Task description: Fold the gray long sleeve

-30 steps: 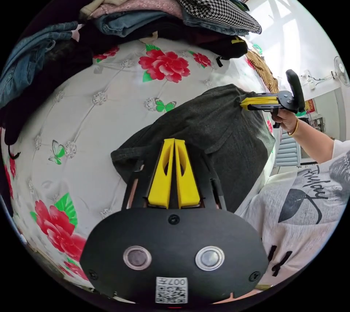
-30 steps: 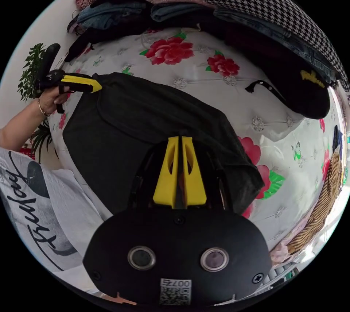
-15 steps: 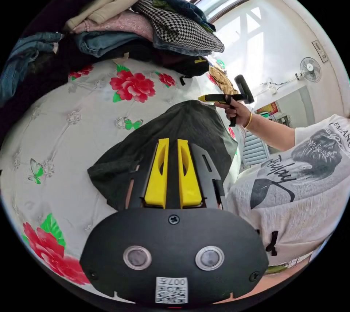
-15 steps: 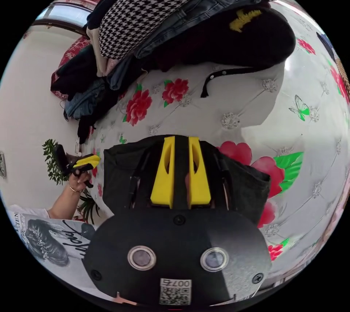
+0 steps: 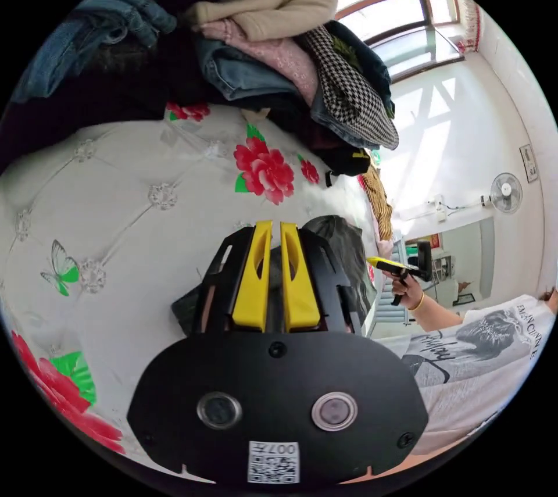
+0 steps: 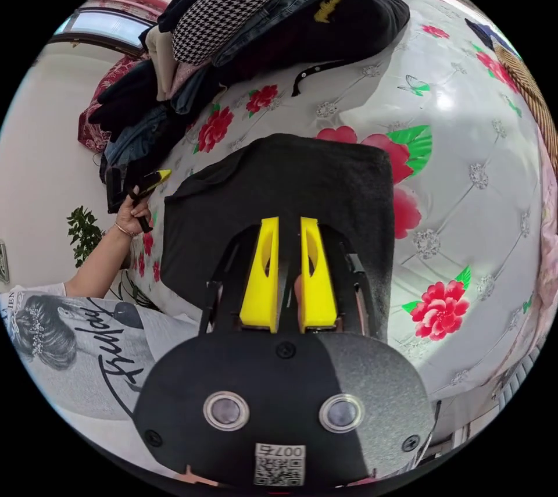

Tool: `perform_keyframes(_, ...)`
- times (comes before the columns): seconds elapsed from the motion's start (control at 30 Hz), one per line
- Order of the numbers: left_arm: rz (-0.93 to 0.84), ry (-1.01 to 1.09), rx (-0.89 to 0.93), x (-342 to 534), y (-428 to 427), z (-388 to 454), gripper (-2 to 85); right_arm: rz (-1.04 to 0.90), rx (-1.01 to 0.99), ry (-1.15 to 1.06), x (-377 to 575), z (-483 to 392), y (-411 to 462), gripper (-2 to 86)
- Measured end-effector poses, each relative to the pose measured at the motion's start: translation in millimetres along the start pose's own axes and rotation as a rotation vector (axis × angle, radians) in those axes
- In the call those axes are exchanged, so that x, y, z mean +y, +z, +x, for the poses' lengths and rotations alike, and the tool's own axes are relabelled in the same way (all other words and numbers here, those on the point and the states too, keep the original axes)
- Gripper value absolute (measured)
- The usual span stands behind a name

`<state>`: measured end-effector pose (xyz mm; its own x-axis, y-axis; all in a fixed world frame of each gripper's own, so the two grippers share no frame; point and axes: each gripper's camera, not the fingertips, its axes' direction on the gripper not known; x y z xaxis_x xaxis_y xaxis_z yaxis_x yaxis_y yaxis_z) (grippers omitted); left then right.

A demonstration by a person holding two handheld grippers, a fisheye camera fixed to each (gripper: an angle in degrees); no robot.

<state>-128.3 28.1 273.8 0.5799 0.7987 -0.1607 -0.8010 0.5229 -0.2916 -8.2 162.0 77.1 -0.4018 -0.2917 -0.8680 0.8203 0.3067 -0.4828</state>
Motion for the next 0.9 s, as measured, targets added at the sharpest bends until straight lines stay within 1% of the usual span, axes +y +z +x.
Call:
perform_keyframes(0.1, 0.131, -0.181, -0.036, 18.3, -44.0, -31.3, 2.4, 0.06, -0.019, 0.107, 25.0, 27.5, -24.3, 7.6)
perform_keyframes(0.17, 0.153, -0.197, -0.041, 35.0, -57.8, -32.4, 3.3, 0.095, -0.045, 0.196, 46.3, 48.0, -36.9, 7.6)
perform_keyframes(0.23, 0.134, -0.153, -0.033, 49.4, -59.5, -20.1, 4.0, 0.133, -0.052, 0.28, 70.8, 66.8, -48.0, 7.6)
perform_keyframes(0.3, 0.058, -0.061, -0.046, 52.1, -44.7, 4.5, 5.7, 0.156, -0.036, 0.376, 101.1, 88.5, -56.2, 7.7)
perform_keyframes(0.43, -0.031, 0.068, -0.13, 22.0, -13.1, 38.8, 7.4, 0.145, -0.032, 0.436, 123.3, 105.5, -59.0, 8.2)
perform_keyframes(0.53, -0.177, 0.149, -0.275, -7.7, 28.2, 52.6, 4.6, 0.142, -0.009, 0.441, 126.0, 109.4, -58.7, 8.4)
perform_keyframes(0.57, -0.256, 0.13, -0.382, -15.7, 45.7, 47.2, 2.1, 0.148, -0.001, 0.447, 126.5, 110.2, -59.2, 8.5)
perform_keyframes(0.63, -0.216, 0.072, -0.414, -27.3, 39.4, 40.5, 0.2, 0.154, -0.009, 0.458, 127.9, 112.2, -59.4, 8.6)
perform_keyframes(0.67, -0.186, -0.035, -0.433, -36.6, 26.7, 31.0, -0.3, 0.159, -0.02, 0.466, 129.7, 114.1, -59.4, 8.6)
perform_keyframes(0.7, -0.1, -0.102, -0.375, -40.9, 5.5, 24.8, -0.5, 0.164, -0.026, 0.477, 132.3, 116.4, -59.0, 8.6)
perform_keyframes(0.77, 0.046, -0.163, -0.272, -38.9, -28.5, 17.6, -0.5, 0.163, -0.032, 0.495, 136.2, 120.9, -56.7, 8.6)
perform_keyframes(0.8, 0.101, -0.203, -0.267, -34.9, -48.3, 12.3, -0.2, 0.161, -0.042, 0.508, 138.4, 124.5, -54.4, 8.7)
perform_keyframes(0.87, 0.148, -0.217, -0.266, -26.4, -73.2, 6.3, 1.1, 0.159, -0.072, 0.529, 140.7, 130.2, -50.3, 8.8)
perform_keyframes(0.9, 0.142, -0.217, -0.251, -19.6, -85.3, 2.5, 2.1, 0.16, -0.096, 0.543, 141.5, 134.0, -47.7, 8.8)
